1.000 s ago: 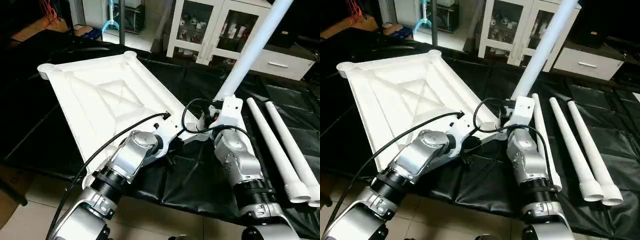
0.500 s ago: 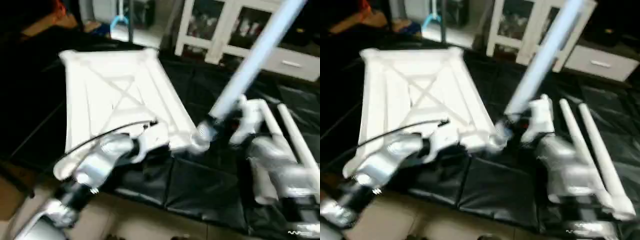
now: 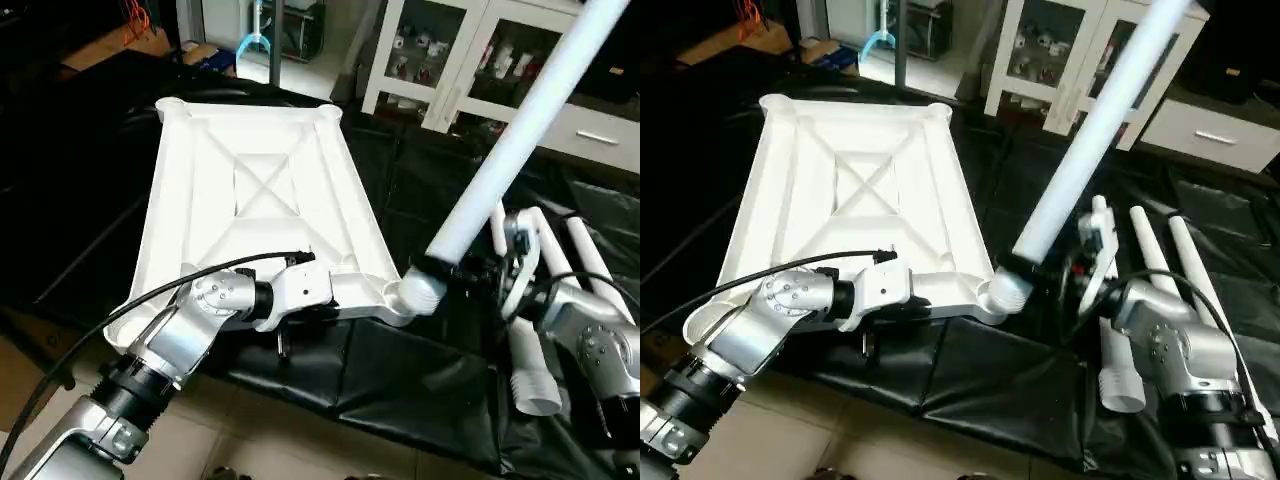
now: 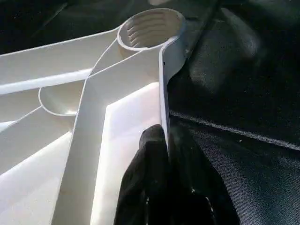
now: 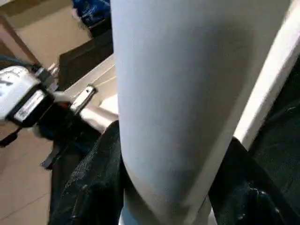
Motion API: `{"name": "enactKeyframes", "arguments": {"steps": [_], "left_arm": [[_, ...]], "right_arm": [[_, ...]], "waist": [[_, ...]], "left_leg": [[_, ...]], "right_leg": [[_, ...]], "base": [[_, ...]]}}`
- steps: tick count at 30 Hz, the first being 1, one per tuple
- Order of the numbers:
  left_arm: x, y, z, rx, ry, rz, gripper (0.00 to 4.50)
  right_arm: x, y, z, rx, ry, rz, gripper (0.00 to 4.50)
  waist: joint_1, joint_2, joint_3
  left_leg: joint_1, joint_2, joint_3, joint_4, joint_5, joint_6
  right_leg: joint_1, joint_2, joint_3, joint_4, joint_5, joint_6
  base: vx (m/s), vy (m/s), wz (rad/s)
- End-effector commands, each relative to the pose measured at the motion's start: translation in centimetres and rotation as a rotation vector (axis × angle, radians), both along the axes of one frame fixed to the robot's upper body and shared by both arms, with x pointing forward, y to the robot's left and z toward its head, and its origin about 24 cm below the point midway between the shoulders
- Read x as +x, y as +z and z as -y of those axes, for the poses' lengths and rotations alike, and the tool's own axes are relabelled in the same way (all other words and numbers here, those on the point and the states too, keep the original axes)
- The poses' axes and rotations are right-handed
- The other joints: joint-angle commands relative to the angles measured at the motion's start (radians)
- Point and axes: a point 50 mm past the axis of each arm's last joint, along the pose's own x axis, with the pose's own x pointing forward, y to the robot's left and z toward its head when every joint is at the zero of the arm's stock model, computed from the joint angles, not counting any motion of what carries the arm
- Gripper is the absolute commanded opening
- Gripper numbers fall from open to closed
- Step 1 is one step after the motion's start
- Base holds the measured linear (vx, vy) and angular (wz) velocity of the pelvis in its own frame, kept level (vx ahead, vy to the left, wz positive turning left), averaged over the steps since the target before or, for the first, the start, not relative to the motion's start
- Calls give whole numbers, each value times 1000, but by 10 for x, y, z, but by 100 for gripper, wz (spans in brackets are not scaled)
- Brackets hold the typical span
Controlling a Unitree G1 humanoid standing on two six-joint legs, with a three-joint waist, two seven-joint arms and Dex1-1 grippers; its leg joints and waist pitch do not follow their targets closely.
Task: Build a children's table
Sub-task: Pick table leg
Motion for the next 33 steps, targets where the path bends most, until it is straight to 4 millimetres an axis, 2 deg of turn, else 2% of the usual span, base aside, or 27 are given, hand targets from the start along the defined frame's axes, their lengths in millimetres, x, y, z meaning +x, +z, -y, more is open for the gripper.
{"name": "enactKeyframes", "arguments": {"steps": [1, 5, 9, 12, 13, 18, 19, 26, 33], "left_arm": [[-10, -6, 8, -5, -70, -34, 0], [-12, -5, 11, -14, -88, -39, 0], [-14, -5, 12, -14, -111, -51, 0], [-16, -5, 12, -12, -126, -56, 0], [-16, -5, 12, -11, -129, -56, 0], [-19, -7, 12, 4, -149, -64, 0], [-19, -7, 12, 5, -150, -65, 0], [-17, -7, 11, 16, -143, -58, 0], [-18, -9, 9, 49, -160, -65, 0]], "right_arm": [[0, 0, 1, -2, 21, -5, 187], [3, -9, 2, -48, 16, -7, 187], [7, -12, 3, -77, -2, 0, 187], [12, -12, 3, -75, -30, 8, 187], [13, -12, 2, -72, -34, 10, 187], [17, -11, 1, -79, -24, 17, 187], [16, -12, 0, -94, -11, 18, 187], [5, -29, 2, -214, 66, 14, 187], [3, -36, 2, -226, 13, 23, 187]], "waist": [[4, -3, -58], [6, -2, -57], [7, -1, -54], [9, 1, -55], [10, 4, -52], [9, 2, -54], [9, -1, -53], [11, 2, -50], [12, 3, -49]], "left_leg": [[42, 91, -45, -81, -188, 18], [44, 92, -44, -81, -184, 12], [47, 91, -44, -82, -210, 0], [47, 91, -44, -84, -208, -4], [47, 91, -45, -85, -209, -6], [46, 91, -45, -84, -195, 0], [46, 90, -43, -83, -191, 4], [47, 93, -45, -86, -212, 0], [48, 93, -47, -89, -241, -11]], "right_leg": [[20, -58, 24, -45, -169, -237], [18, -57, 24, -46, -178, -241], [15, -57, 24, -48, -205, -234], [15, -54, 24, -47, -194, -232], [14, -55, 24, -47, -193, -232], [18, -54, 24, -44, -167, -238], [17, -53, 24, -44, -162, -239], [17, -55, 24, -46, -186, -234], [15, -54, 25, -50, -211, -224]], "base": [[0, 0, 0], [0, 0, 0], [0, 0, 0], [0, 0, 0], [0, 0, 0], [0, 0, 0], [0, 0, 0], [0, 0, 0], [0, 0, 0]]}}
